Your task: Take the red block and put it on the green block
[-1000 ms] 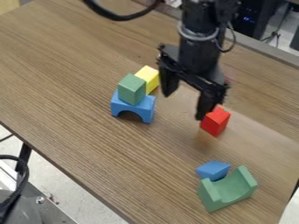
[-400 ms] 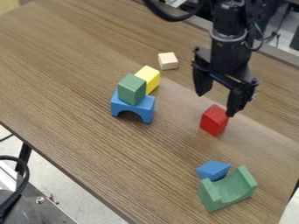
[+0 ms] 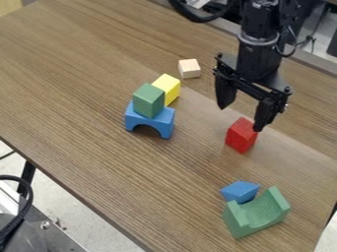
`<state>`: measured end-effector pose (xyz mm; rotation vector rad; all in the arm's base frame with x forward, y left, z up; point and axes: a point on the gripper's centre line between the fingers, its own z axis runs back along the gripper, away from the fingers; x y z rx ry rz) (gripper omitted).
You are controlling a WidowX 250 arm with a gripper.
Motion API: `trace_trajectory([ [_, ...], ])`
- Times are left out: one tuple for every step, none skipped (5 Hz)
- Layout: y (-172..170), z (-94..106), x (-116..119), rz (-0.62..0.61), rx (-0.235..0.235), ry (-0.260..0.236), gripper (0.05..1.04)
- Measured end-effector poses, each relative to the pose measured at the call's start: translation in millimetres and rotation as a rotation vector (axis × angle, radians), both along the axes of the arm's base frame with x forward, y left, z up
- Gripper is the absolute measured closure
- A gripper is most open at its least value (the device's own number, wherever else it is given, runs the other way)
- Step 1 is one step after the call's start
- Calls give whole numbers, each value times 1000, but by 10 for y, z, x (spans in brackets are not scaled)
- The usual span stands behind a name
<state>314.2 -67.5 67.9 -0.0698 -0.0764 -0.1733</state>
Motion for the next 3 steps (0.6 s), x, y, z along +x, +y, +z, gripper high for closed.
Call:
trace_trajectory([
  [-3, -29, -53, 20, 24, 35, 83],
  [-46, -144, -54, 26, 17, 58, 83],
  [-122, -154, 0, 7, 14, 41, 83],
])
